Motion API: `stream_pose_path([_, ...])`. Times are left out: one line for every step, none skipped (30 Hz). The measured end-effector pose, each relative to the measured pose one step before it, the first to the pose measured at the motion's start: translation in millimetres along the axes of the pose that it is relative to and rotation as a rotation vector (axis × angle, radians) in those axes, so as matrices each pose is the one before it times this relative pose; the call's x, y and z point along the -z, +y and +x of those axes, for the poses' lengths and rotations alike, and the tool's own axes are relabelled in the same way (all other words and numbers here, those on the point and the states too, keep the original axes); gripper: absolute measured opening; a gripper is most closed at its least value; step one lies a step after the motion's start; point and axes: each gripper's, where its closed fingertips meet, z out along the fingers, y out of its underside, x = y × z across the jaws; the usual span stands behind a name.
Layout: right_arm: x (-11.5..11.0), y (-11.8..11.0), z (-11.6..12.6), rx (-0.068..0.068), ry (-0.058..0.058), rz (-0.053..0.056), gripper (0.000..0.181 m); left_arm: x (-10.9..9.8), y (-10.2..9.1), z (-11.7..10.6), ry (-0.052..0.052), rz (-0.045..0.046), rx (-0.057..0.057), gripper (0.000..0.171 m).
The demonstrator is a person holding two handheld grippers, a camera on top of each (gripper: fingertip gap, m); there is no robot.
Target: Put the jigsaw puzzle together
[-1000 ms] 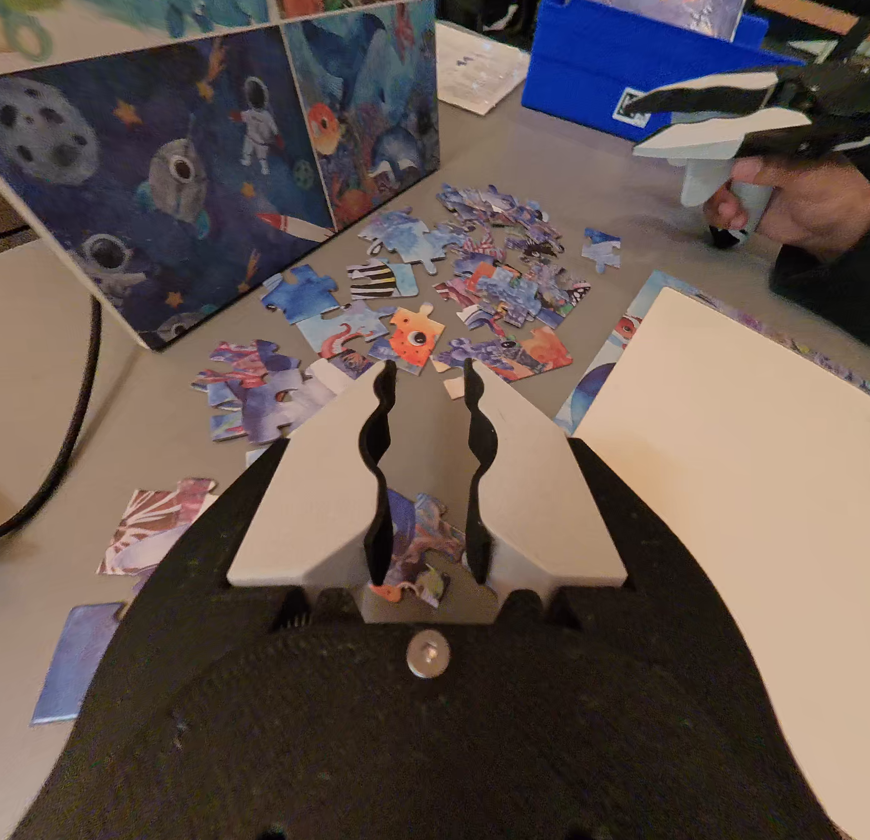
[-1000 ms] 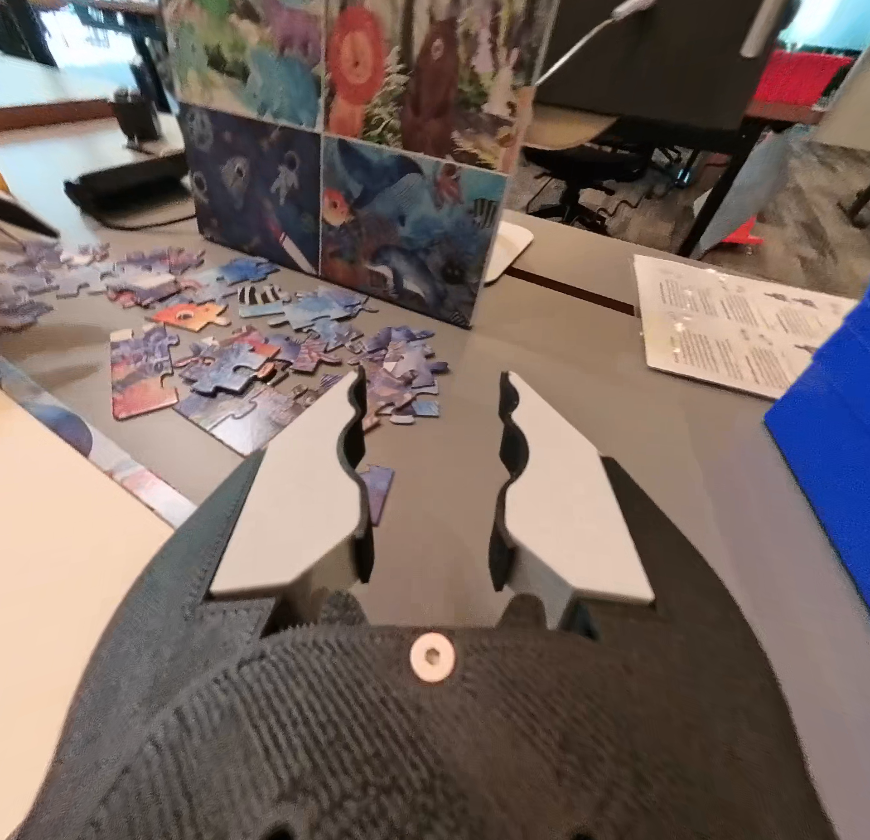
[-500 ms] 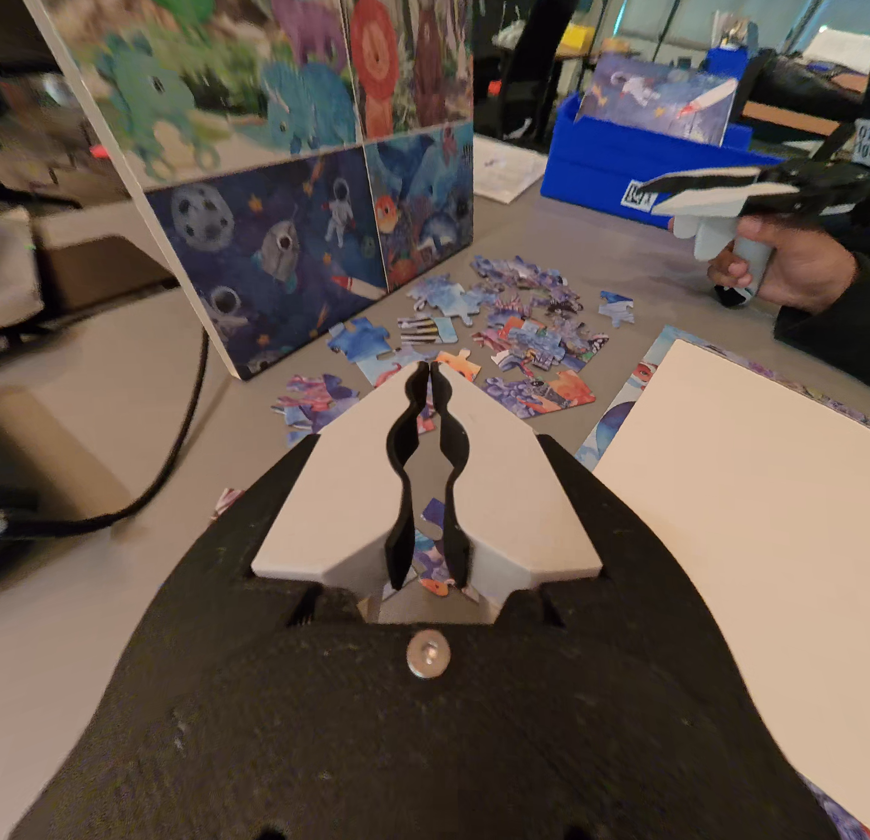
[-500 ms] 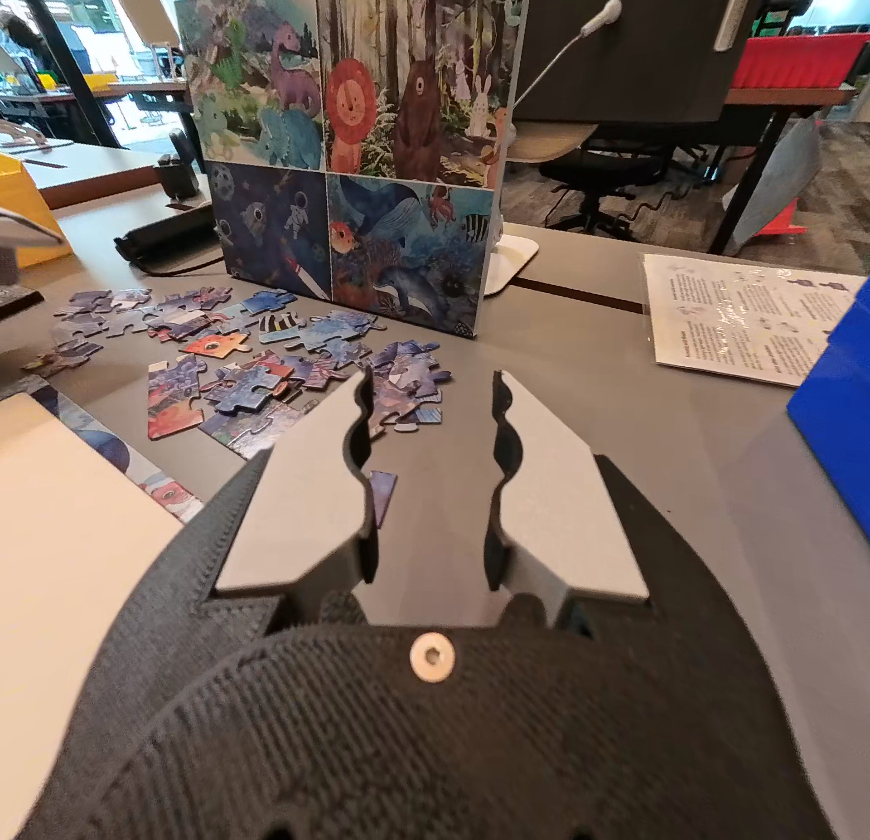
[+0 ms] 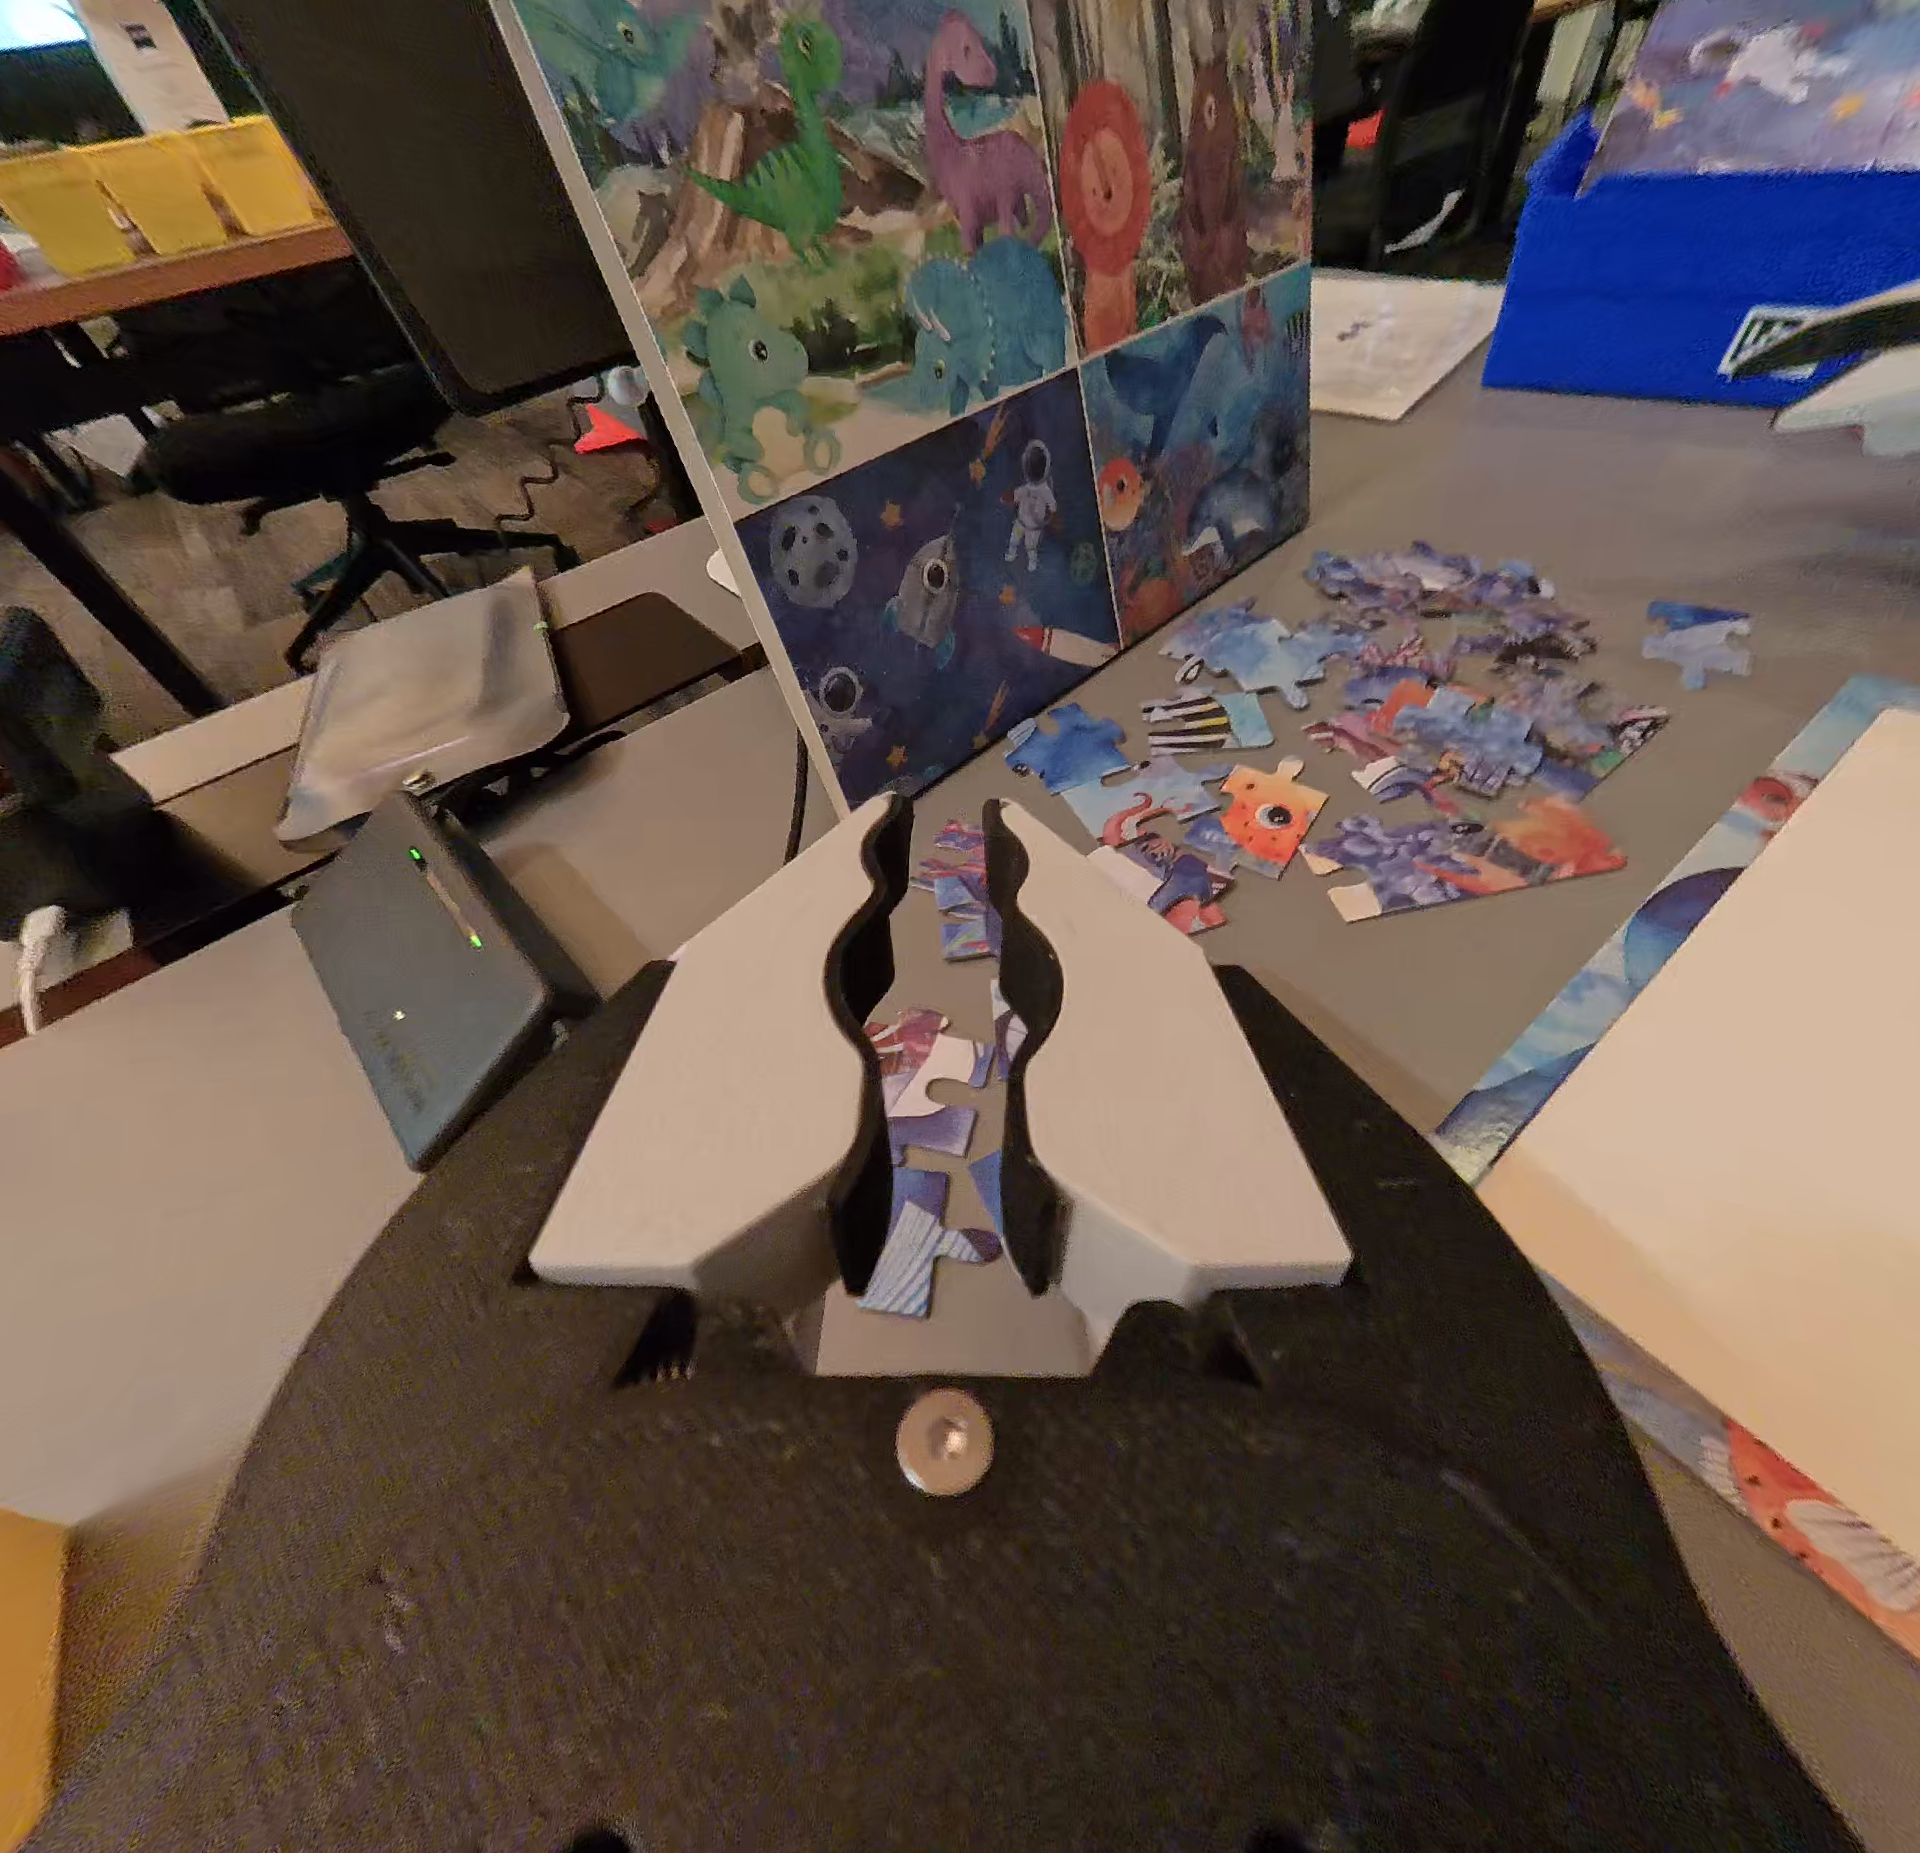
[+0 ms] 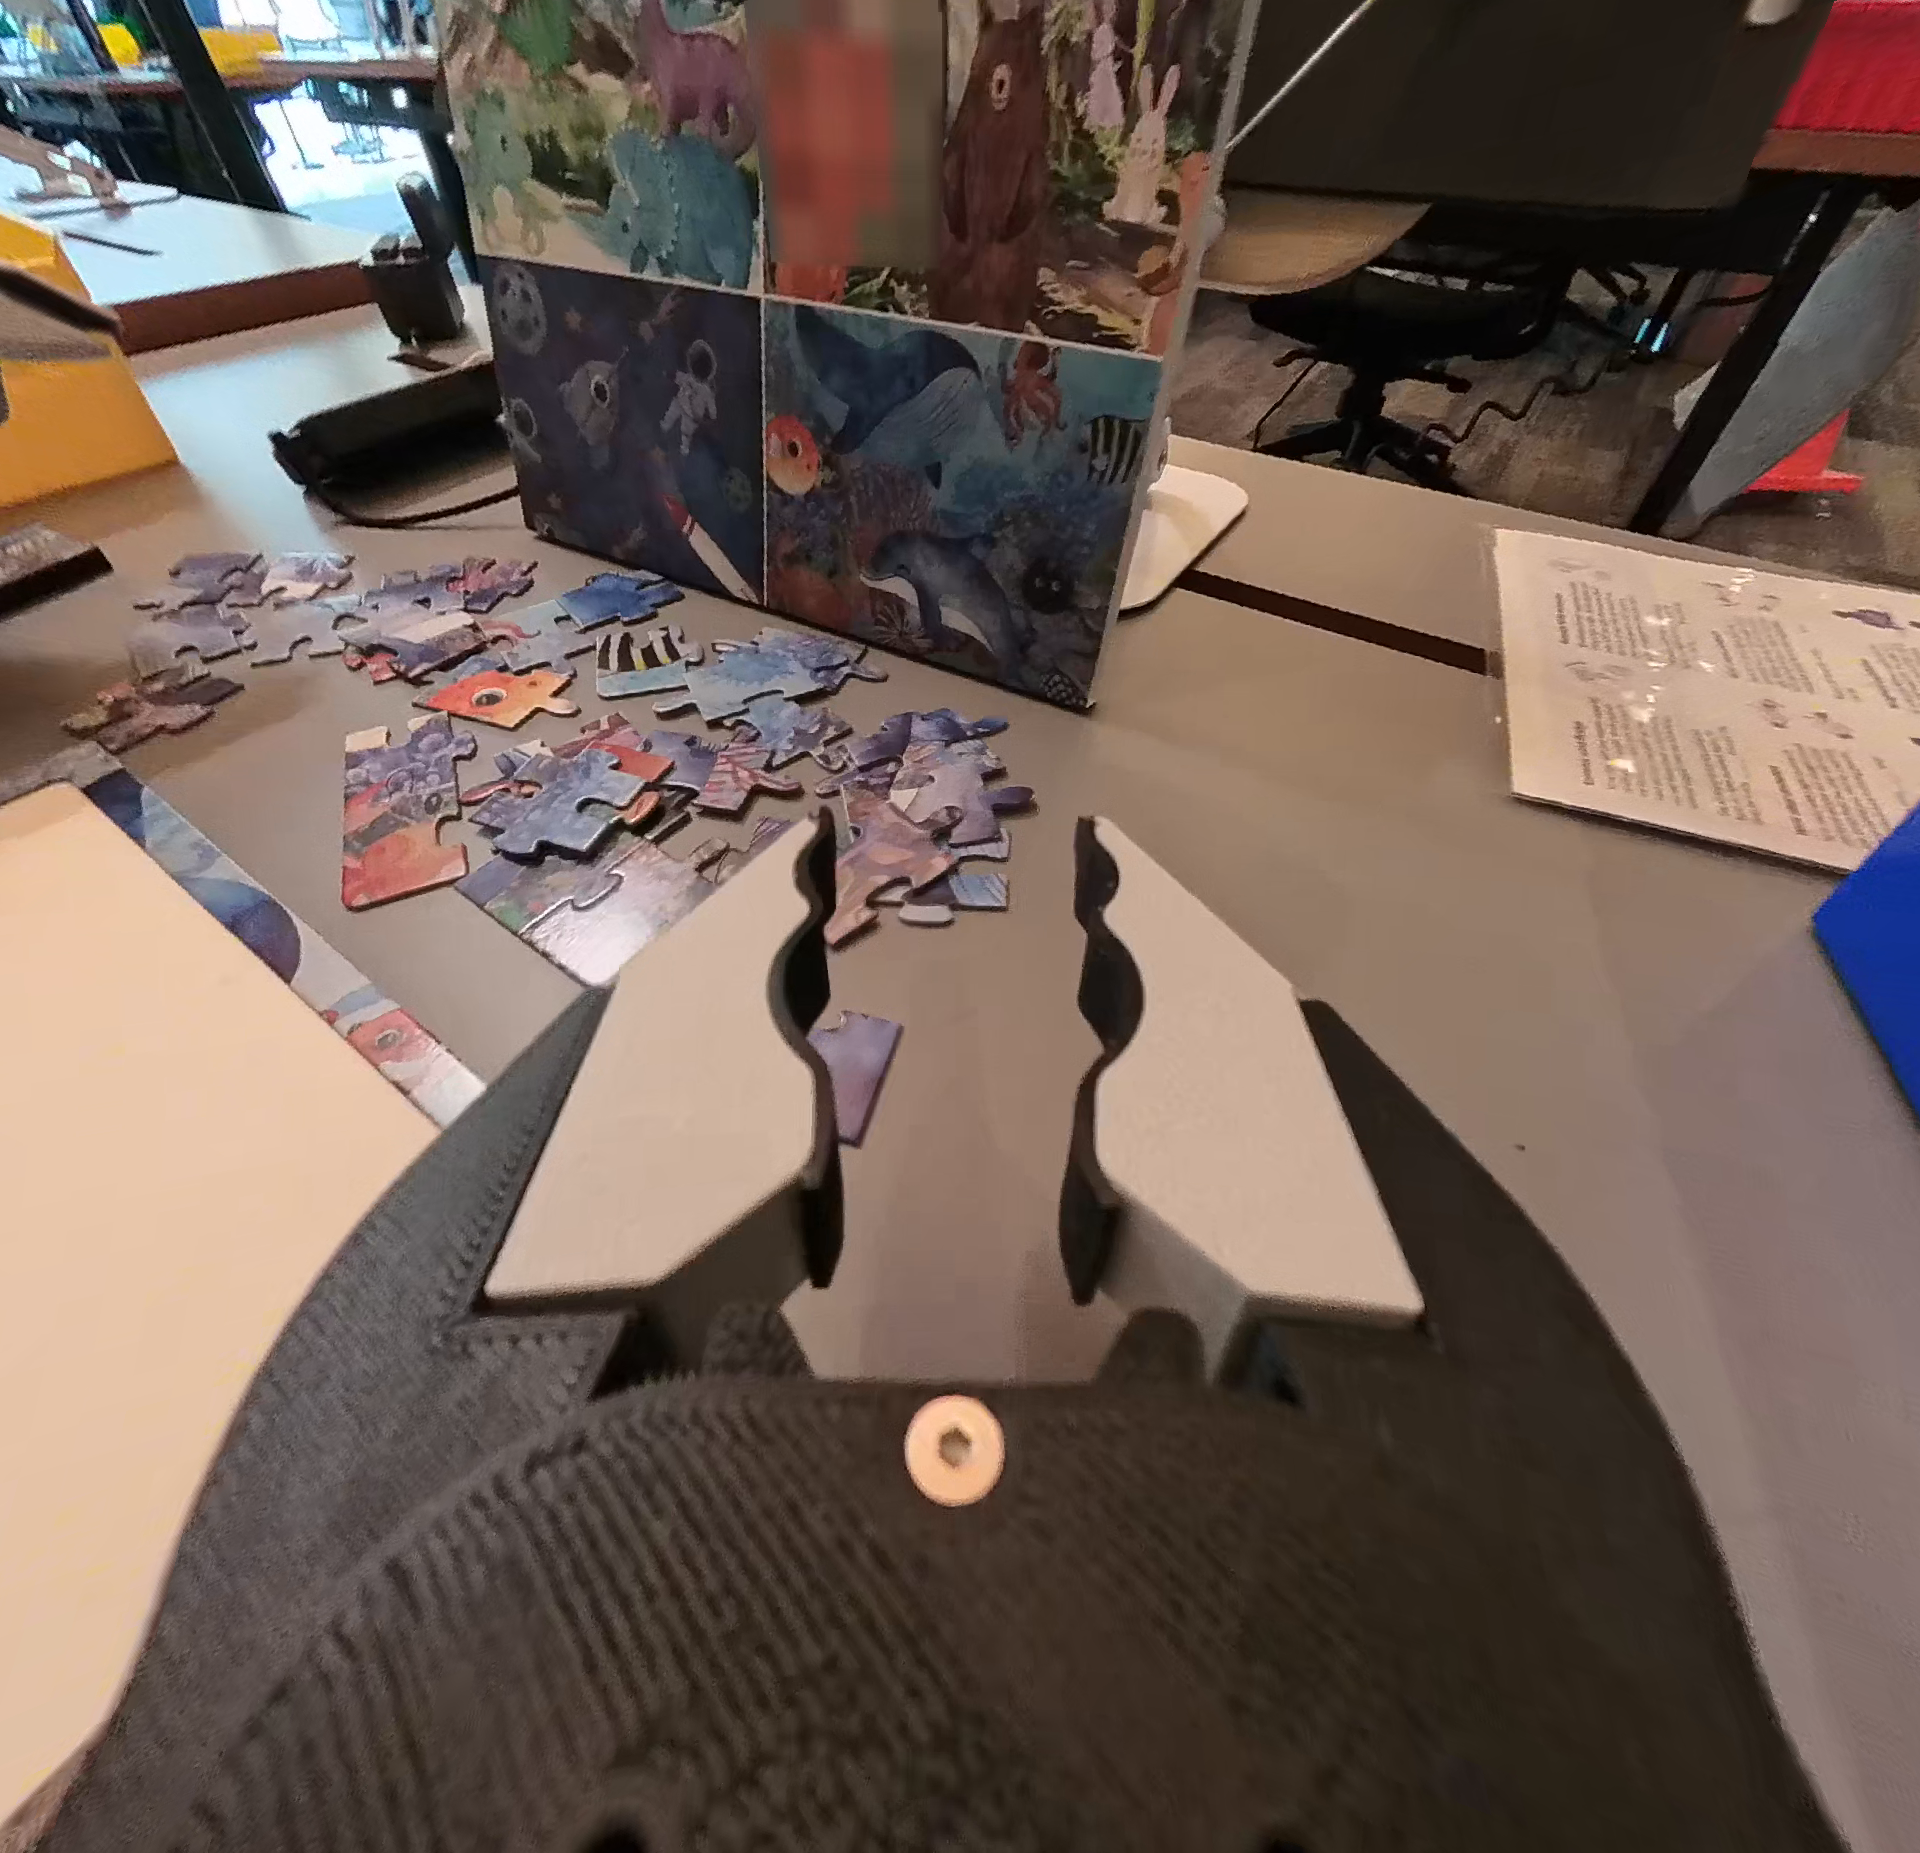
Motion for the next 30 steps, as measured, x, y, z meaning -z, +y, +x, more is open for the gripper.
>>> stream_pose_path([-1.11,1.32,-2.54,0.0166,-0.0058,-0.0106,0.045,-0.34,-0.25,-0.10,0.0009,0.00198,0.0093,0.012])
stream_pose_path([-1.43,1.55,-2.79,0.0162,-0.0089,-0.0129,0.045,-0.49,1.20,-1.28,-0.0085,-0.00598,-0.0037,0.011])
stream_pose_path([-1.71,1.90,-2.77,0.0127,-0.0114,-0.0152,0.045,-0.95,2.65,-0.33,-0.0021,-0.01269,-0.0111,0.008])
stream_pose_path([-2.02,2.17,-2.33,0.0061,-0.0137,-0.0177,0.045,-1.34,4.65,4.44,0.0300,-0.02237,-0.0148,0.000])
stream_pose_path([-1.99,2.39,-1.44,-0.0032,-0.0147,-0.0186,0.044,-2.65,5.25,7.37,0.0495,-0.02631,-0.0067,0.000])
stream_pose_path([-2.02,2.23,-0.50,-0.0140,-0.0162,-0.0177,0.044,-3.67,6.05,4.62,0.0311,-0.03012,0.0043,0.000])
stream_pose_path([-1.62,1.85,0.41,-0.0244,-0.0173,-0.0151,0.043,-4.20,5.64,1.52,0.0085,-0.02756,0.0057,0.000])
stream_pose_path([-1.15,1.25,1.49,-0.0326,-0.0165,-0.0103,0.042,-3.54,4.46,1.16,0.0046,-0.02005,-0.0032,0.000])
stream_pose_path([-0.22,0.22,1.84,-0.0358,-0.0163,-0.0024,0.039,-2.62,3.08,0.98,0.0017,-0.01679,-0.0050,0.000])
stream_pose_path([0.77,-0.95,1.41,-0.0322,-0.0162,0.0069,0.036,-1.25,1.05,0.85,-0.0002,-0.01227,-0.0073,0.000])
stream_pose_path([1.62,-2.09,1.08,-0.0242,-0.0121,0.0160,0.034,-0.39,-0.28,0.18,-0.0071,-0.00071,-0.0081,0.000])
stream_pose_path([2.27,-2.69,1.10,-0.0166,-0.0059,0.0212,0.033,0.15,-0.62,0.23,-0.0075,0.00355,-0.0073,0.000])
stream_pose_path([2.13,-2.61,0.63,-0.0099,-0.0036,0.0201,0.031,0.26,-0.46,0.55,-0.0039,0.00184,-0.0035,0.000])
stream_pose_path([1.42,-1.64,0.09,-0.0042,-0.0027,0.0129,0.030,-0.01,-0.03,0.74,0.0006,-0.00150,0.0009,0.000])
stream_pose_path([0.25,-0.26,-0.23,0.0004,-0.0010,0.0022,0.030,-0.14,-0.23,0.50,0.0008,-0.00065,0.0048,0.000])
stream_pose_path([-0.69,0.96,-0.55,0.0054,-0.0001,-0.0074,0.030,-0.31,-0.35,0.70,0.0032,0.00108,0.0078,0.000])
stream_pose_path([-1.36,1.73,-1.13,0.0119,0.0013,-0.0130,0.030,-0.12,-0.87,0.96,0.0046,0.00260,0.0088,0.000])
stream_pose_path([-1.70,2.15,-1.53,0.0185,0.0037,-0.0153,0.030,0.05,-1.48,1.17,0.0049,0.00472,0.0079,0.000])
stream_pose_path([-1.79,2.08,-1.67,0.0226,0.0057,-0.0159,0.030,0.34,-1.94,1.56,0.0049,0.00678,0.0066,0.000])
stream_pose_path([-1.80,2.05,-1.85,0.0241,0.0063,-0.0157,0.030,0.34,-2.27,1.89,0.0048,0.00746,0.0045,0.000])
stream_pose_path([-1.61,1.82,-1.60,0.0235,0.0070,-0.0147,0.030,0.32,-2.10,2.14,0.0041,0.00659,0.0021,0.000])
stream_pose_path([-1.39,1.61,-1.19,0.0204,0.0081,-0.0127,0.030,0.15,-1.77,2.34,0.0042,0.00471,-0.0009,0.000])
stream_pose_path([-1.17,1.20,-0.84,0.0157,0.0074,-0.0096,0.029,-0.25,-1.02,2.55,0.0045,0.00205,-0.0040,0.000])
stream_pose_path([-0.57,0.69,-0.66,0.0110,0.0048,-0.0056,0.029,-0.69,-0.05,2.14,0.0024,-0.00166,-0.0068,0.000])
stream_pose_path([-0.24,0.26,-0.18,0.0056,0.0034,-0.0020,0.029,-1.13,0.85,1.35,-0.0013,-0.00564,-0.0071,0.000])
stream_pose_path([0.10,-0.16,0.24,0.0007,0.0027,0.0009,0.029,-1.44,1.64,1.29,0.0004,-0.00809,-0.0060,0.000])
stream_pose_path([0.25,-0.27,0.61,-0.0024,0.0031,0.0024,0.028,-1.50,2.00,1.08,0.0025,-0.00931,-0.0040,0.000])
stream_pose_path([0.50,-0.42,0.78,-0.0036,0.0037,0.0037,0.028,-1.54,1.70,0.79,0.0031,-0.00741,0.0000,0.000])
stream_pose_path([0.57,-0.66,0.88,-0.0035,0.0041,0.0051,0.028,-1.21,0.94,1.31,0.0072,-0.00383,0.0034,0.000])
stream_pose_path([0.58,-0.68,0.94,-0.0031,0.0052,0.0053,0.028,-0.57,-0.10,1.65,0.0088,0.00135,0.0041,0.000])
